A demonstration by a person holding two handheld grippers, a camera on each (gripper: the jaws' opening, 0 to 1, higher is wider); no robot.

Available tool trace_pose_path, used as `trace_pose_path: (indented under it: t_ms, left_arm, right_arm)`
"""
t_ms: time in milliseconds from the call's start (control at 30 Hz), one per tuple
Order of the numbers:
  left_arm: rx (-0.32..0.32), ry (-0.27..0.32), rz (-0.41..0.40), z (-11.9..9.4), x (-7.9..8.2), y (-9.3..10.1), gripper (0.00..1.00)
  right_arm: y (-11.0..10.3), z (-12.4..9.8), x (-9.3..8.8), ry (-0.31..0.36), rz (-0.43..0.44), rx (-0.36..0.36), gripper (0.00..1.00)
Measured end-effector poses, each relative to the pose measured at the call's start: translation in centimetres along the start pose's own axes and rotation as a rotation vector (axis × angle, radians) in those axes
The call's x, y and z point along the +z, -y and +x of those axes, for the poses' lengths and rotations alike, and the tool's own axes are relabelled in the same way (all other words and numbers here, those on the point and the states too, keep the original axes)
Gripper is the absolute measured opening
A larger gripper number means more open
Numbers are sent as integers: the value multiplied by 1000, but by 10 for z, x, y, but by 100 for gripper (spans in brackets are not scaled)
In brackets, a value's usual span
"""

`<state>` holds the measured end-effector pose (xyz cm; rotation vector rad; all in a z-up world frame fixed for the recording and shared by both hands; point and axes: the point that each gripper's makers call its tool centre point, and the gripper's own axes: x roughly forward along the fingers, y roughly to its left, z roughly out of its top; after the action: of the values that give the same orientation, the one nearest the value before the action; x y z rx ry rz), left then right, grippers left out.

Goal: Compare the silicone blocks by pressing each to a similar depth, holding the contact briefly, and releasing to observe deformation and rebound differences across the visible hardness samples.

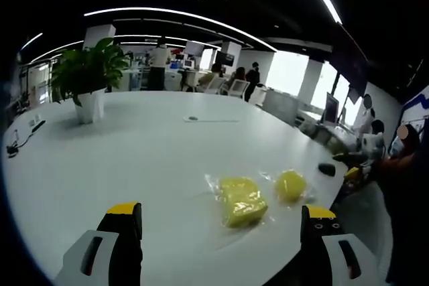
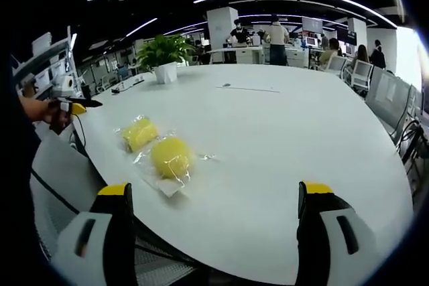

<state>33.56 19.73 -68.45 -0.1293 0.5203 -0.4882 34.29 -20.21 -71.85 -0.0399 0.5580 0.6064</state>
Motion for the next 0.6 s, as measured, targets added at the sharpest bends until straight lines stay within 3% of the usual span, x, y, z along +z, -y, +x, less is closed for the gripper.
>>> trace_pose_path:
  t_ms: [467,600]
  left_arm:
    - [5,-2,-8,4,5,1,100]
    - [11,-26,-14,7,2,-2,100]
  right_arm:
    - [2,2,5,1,-7,6,96]
    - [3,3,5,5,-3,6,96]
